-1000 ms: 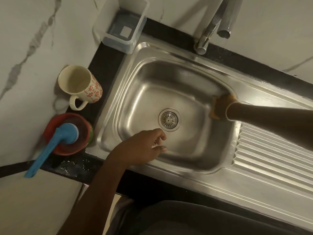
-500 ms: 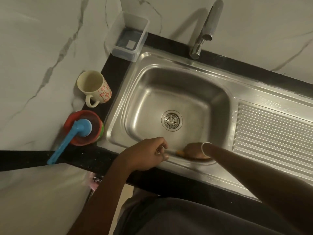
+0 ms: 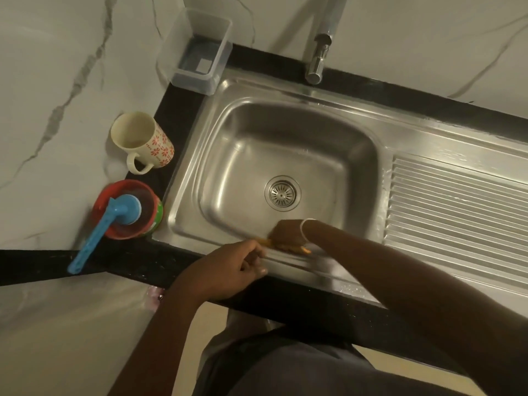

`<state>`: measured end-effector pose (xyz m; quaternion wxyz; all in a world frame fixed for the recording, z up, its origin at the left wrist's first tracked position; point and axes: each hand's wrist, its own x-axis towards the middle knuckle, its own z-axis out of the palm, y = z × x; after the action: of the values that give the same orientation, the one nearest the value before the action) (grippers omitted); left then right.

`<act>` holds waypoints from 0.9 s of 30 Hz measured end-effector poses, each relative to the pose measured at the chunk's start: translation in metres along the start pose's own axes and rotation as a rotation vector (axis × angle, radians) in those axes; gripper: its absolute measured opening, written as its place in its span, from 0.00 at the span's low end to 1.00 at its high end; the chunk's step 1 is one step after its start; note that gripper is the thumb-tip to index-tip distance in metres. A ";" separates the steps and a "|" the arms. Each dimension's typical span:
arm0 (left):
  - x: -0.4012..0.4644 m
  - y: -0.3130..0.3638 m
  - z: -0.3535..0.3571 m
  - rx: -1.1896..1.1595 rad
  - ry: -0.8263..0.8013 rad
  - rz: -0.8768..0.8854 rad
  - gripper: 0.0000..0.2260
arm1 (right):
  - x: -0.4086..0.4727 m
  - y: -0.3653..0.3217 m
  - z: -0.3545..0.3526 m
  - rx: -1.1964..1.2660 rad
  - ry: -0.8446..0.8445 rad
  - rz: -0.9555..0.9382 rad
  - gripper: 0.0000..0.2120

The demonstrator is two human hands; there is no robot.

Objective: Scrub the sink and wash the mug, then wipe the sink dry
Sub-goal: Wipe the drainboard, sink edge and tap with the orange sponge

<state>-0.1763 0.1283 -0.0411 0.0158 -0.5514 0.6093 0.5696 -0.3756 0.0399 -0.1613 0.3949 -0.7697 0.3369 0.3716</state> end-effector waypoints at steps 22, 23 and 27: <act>0.047 -0.017 -0.041 -0.081 0.009 0.014 0.10 | 0.008 0.185 -0.068 -0.575 0.358 0.508 0.09; 0.051 -0.015 -0.043 -0.087 0.012 0.019 0.10 | 0.015 0.184 -0.058 -0.512 0.356 0.533 0.10; 0.072 -0.005 -0.049 -0.124 0.048 0.019 0.09 | 0.023 0.143 -0.006 -0.339 0.257 0.559 0.16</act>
<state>-0.1710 0.0480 -0.0741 -0.0383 -0.5591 0.5782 0.5930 -0.4785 -0.0369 -0.2291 0.0987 -0.7429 0.5150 0.4161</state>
